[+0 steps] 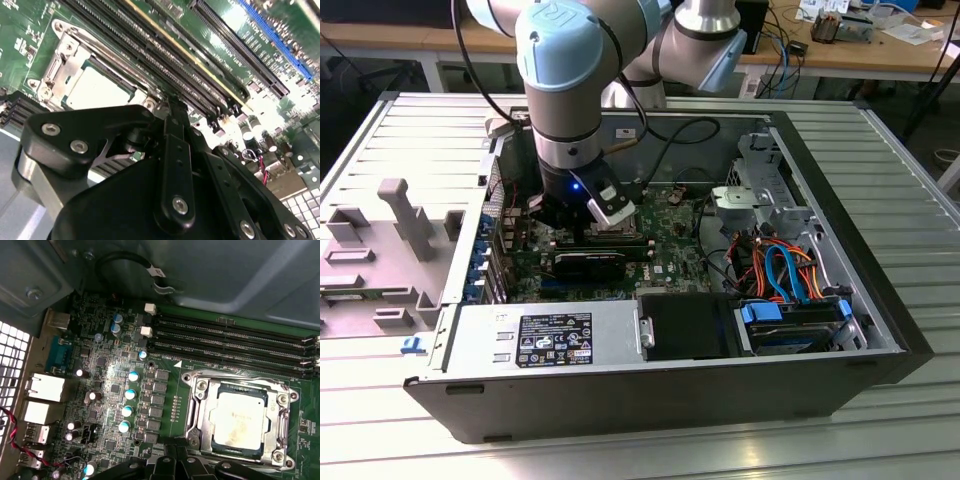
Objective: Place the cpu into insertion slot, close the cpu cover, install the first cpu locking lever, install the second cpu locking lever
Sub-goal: 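Install the second cpu locking lever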
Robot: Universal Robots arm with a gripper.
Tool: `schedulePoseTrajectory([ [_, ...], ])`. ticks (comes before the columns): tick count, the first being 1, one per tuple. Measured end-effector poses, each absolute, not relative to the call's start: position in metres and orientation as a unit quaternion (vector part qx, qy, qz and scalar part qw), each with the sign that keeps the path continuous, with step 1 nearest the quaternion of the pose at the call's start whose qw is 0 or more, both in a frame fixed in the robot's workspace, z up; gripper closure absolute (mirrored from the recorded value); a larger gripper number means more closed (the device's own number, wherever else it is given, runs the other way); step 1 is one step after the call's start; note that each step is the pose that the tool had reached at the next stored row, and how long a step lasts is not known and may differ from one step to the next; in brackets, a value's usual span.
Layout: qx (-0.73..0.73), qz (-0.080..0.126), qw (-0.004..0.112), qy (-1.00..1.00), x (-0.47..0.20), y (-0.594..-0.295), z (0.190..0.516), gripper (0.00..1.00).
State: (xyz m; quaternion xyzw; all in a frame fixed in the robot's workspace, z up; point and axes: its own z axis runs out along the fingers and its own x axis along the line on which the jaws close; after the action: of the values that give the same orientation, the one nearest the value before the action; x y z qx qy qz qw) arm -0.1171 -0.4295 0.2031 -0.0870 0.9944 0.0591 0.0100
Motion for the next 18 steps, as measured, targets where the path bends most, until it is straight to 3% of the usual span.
schedulePoseTrajectory([
  [15, -0.087, 0.046, 0.009, 0.995, -0.116, -0.429, 0.212, 0.89],
  [18, -0.087, 0.047, 0.001, 0.995, -0.099, -0.429, 0.211, 0.89],
])
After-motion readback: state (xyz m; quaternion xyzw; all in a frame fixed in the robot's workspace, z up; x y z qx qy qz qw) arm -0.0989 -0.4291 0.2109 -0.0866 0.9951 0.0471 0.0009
